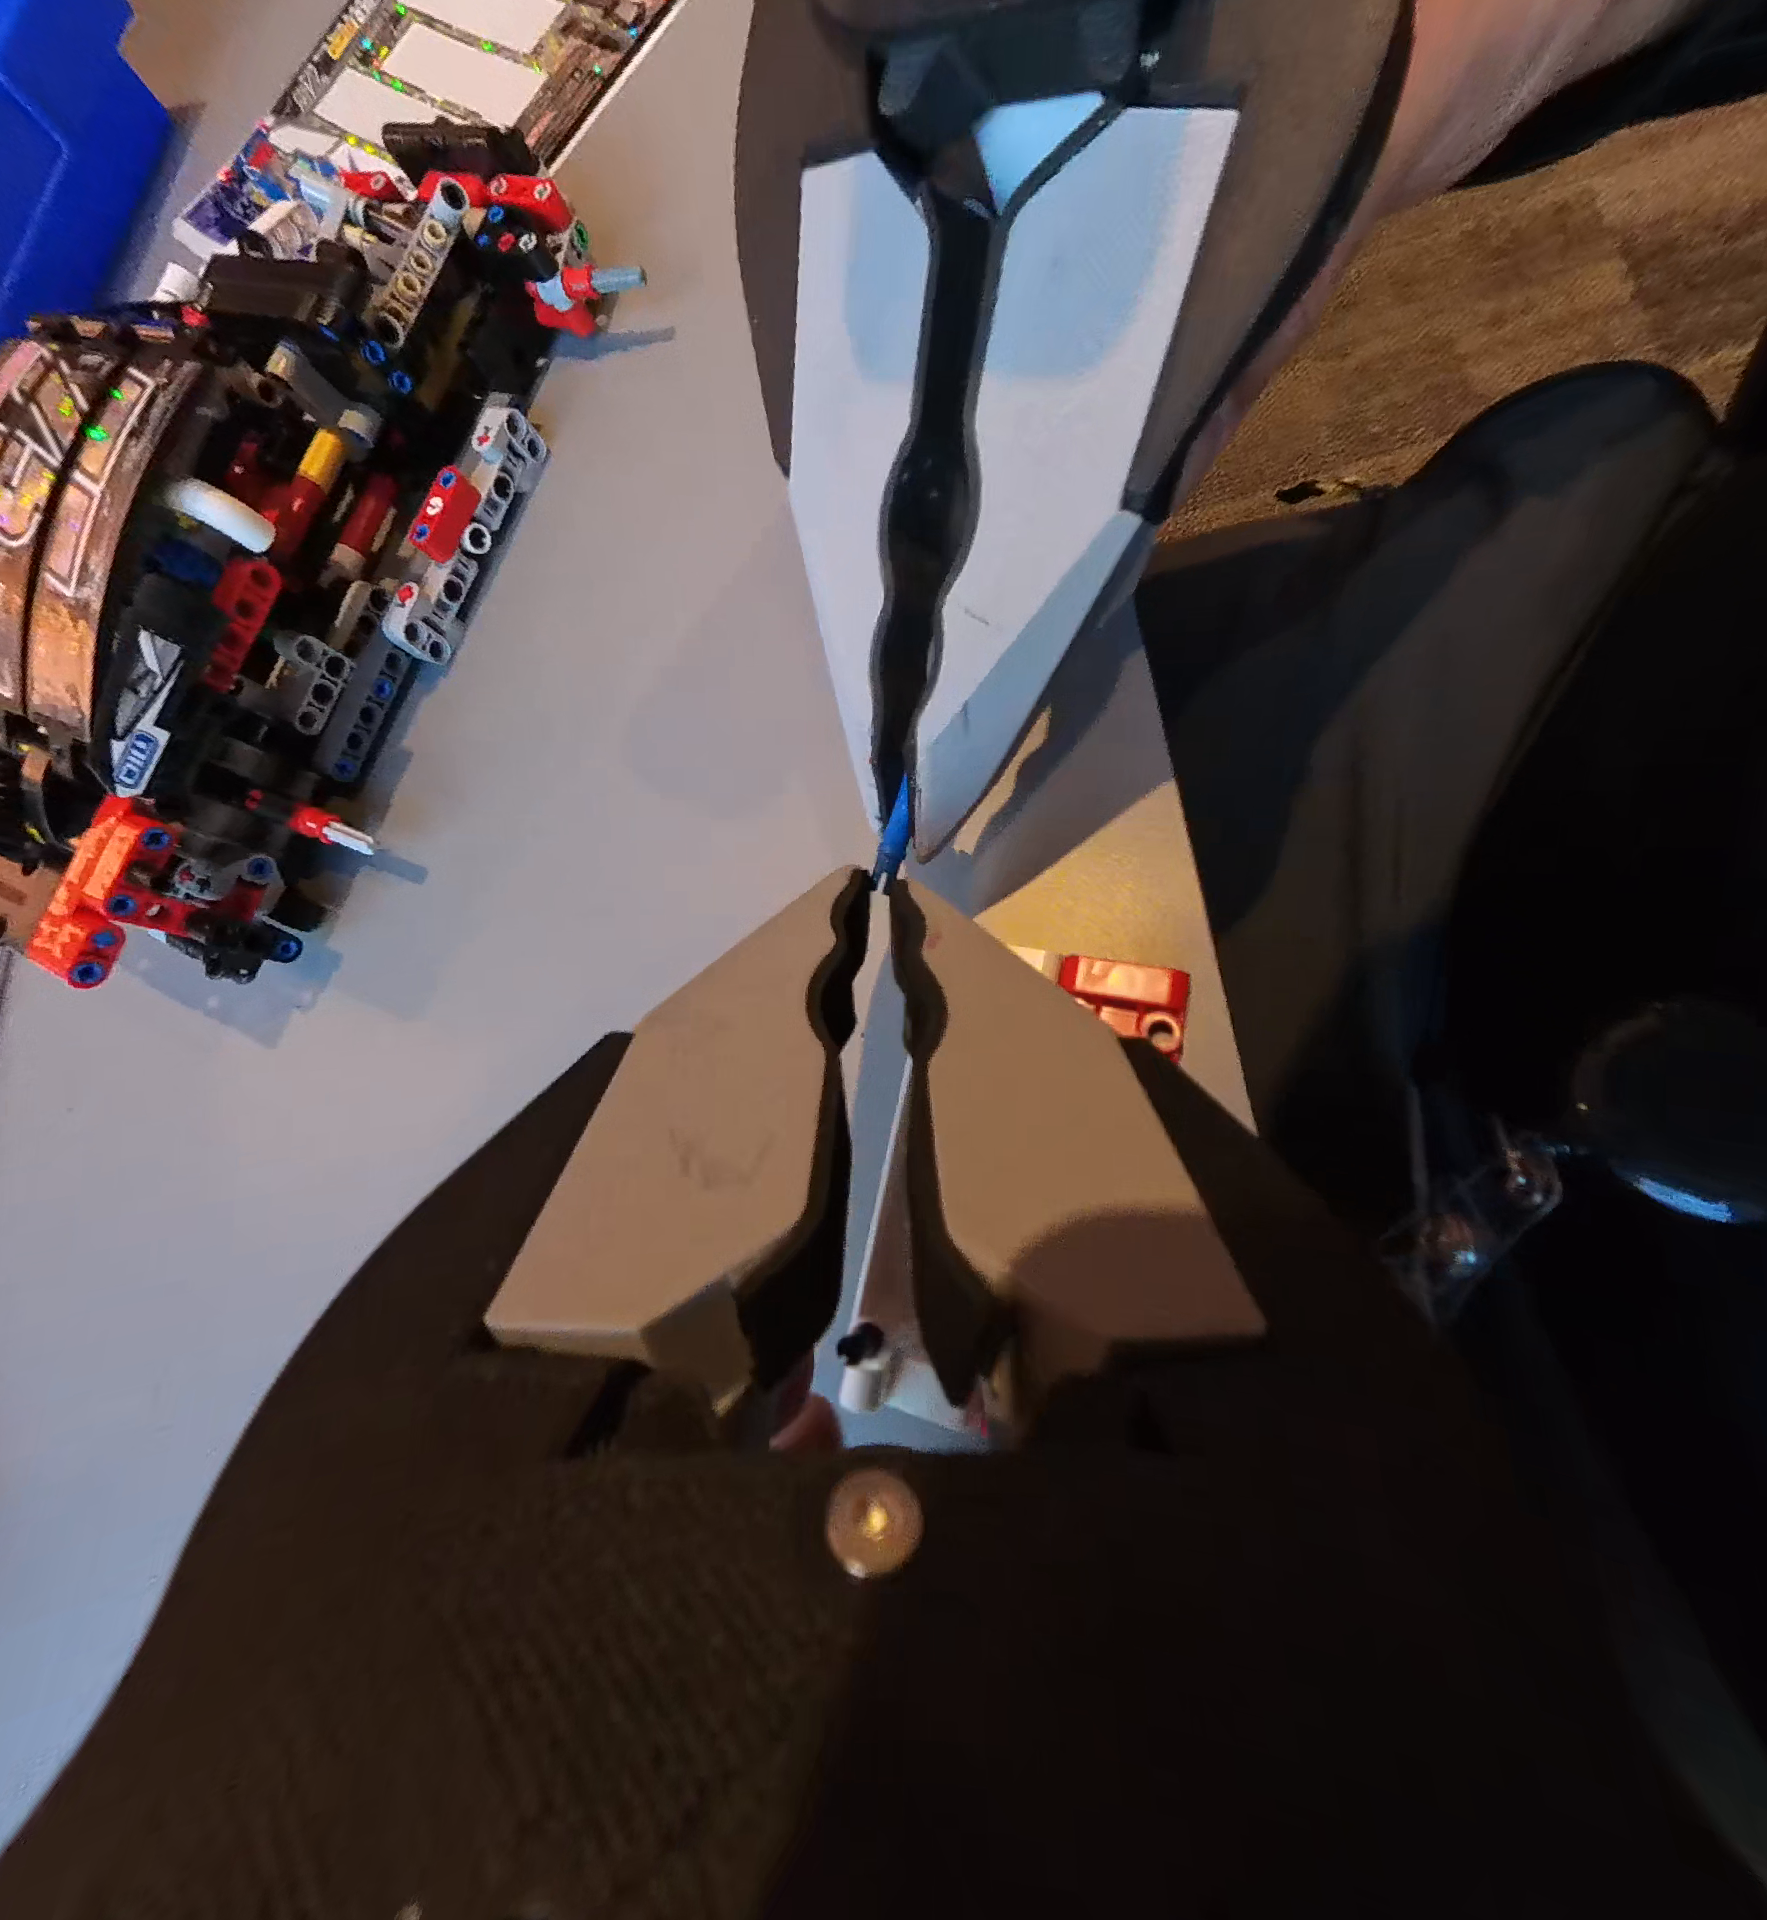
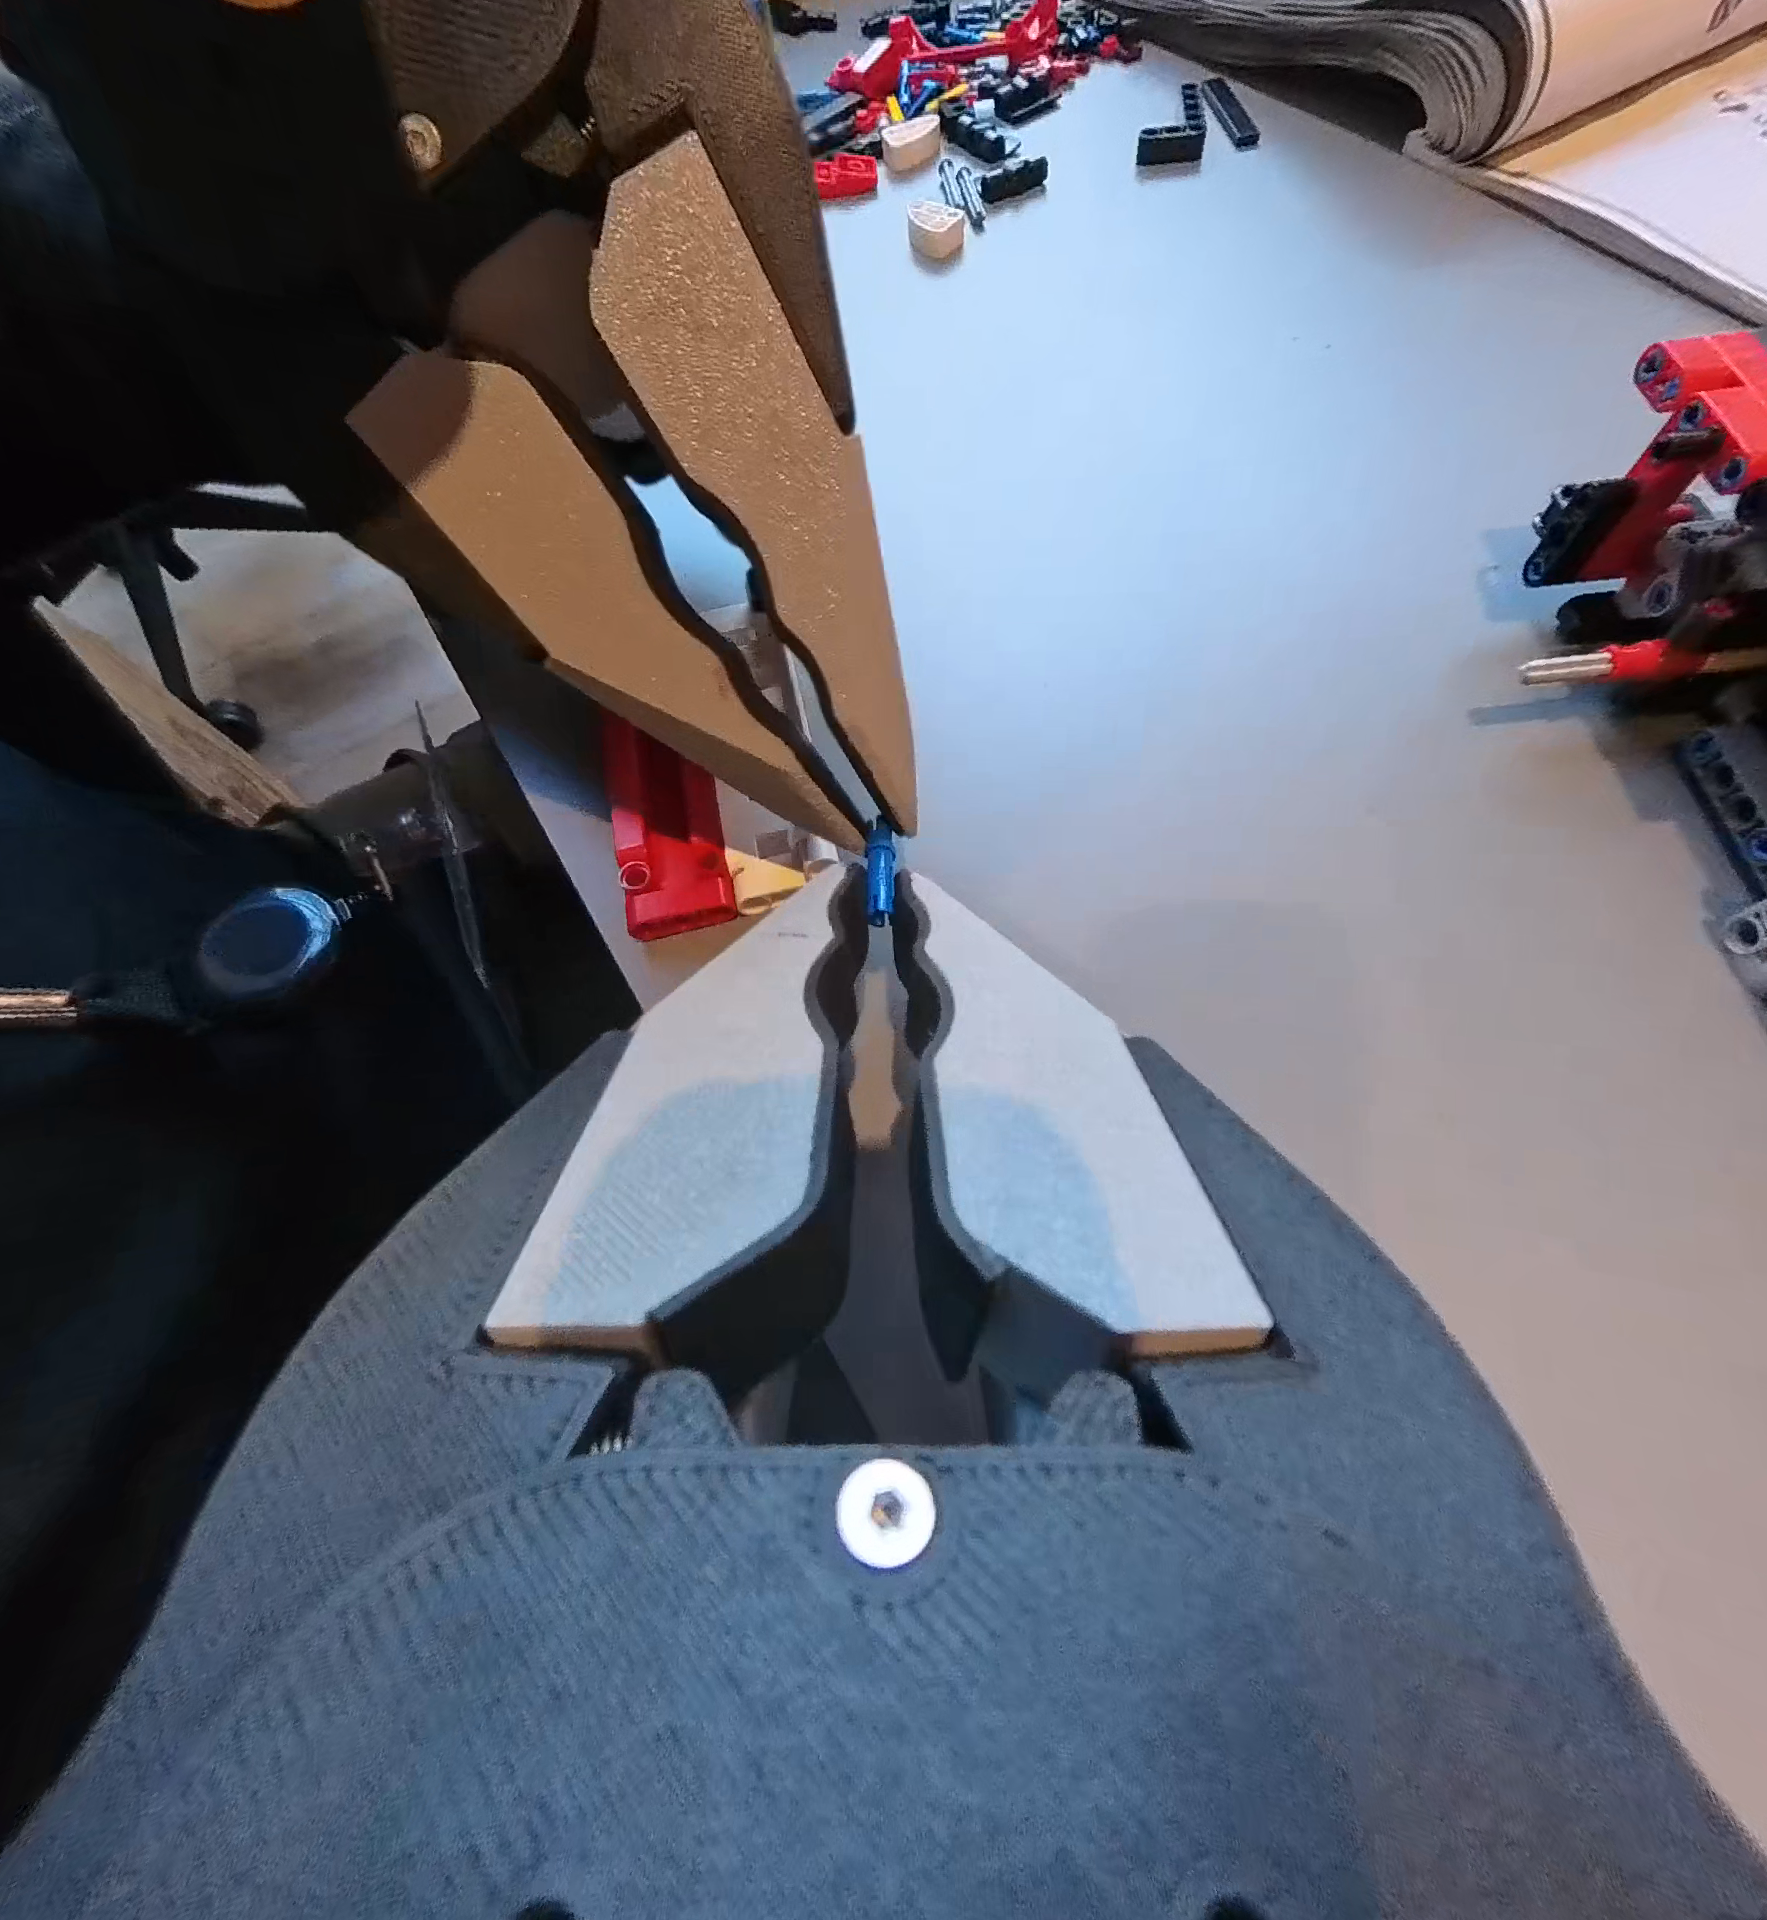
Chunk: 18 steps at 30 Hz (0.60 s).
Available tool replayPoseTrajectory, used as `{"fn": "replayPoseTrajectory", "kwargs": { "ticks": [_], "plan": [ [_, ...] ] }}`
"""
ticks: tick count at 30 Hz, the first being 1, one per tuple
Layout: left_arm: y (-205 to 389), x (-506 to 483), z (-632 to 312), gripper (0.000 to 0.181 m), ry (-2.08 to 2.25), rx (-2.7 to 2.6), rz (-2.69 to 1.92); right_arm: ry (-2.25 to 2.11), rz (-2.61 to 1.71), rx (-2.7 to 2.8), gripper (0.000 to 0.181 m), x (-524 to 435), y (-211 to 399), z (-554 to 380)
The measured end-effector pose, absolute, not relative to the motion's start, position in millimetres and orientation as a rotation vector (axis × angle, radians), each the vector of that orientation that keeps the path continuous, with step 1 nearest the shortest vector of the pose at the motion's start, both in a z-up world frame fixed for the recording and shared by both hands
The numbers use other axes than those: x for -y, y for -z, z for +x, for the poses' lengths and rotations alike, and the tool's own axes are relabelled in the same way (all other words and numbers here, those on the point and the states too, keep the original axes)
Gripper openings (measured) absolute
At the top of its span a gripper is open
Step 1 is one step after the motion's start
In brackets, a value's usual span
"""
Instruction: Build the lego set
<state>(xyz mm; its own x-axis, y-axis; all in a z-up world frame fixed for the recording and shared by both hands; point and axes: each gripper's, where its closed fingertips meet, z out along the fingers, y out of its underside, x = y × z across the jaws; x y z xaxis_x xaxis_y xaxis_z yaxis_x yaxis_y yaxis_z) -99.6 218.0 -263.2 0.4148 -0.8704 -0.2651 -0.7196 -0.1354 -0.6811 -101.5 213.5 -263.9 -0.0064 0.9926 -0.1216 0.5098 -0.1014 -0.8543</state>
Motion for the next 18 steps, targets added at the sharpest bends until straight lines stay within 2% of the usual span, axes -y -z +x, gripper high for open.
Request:
{"fn": "replayPoseTrajectory", "kwargs": {
  "ticks": [7,9,11,18],
  "plan": [
    [252.8,-219.1,-96.2,0.007,0.166,-1.364,-1.798,-1.08,-1.647,1.529,0.002,-215.6,255.1,-99.4],
    [255.3,-221.0,-98.7,0.021,0.156,-1.35,-1.823,-1.056,-1.649,1.533,0.002,-217.6,257.1,-97.8],
    [253.0,-222.9,-100.8,0.027,0.157,-1.334,-1.813,-1.065,-1.653,1.523,0.002,-219.0,256.4,-96.4],
    [244.9,-217.7,-96.6,0.01,0.196,-1.353,-1.752,-1.103,-1.647,1.537,0.002,-216.7,254.5,-95.6]
  ]
}}
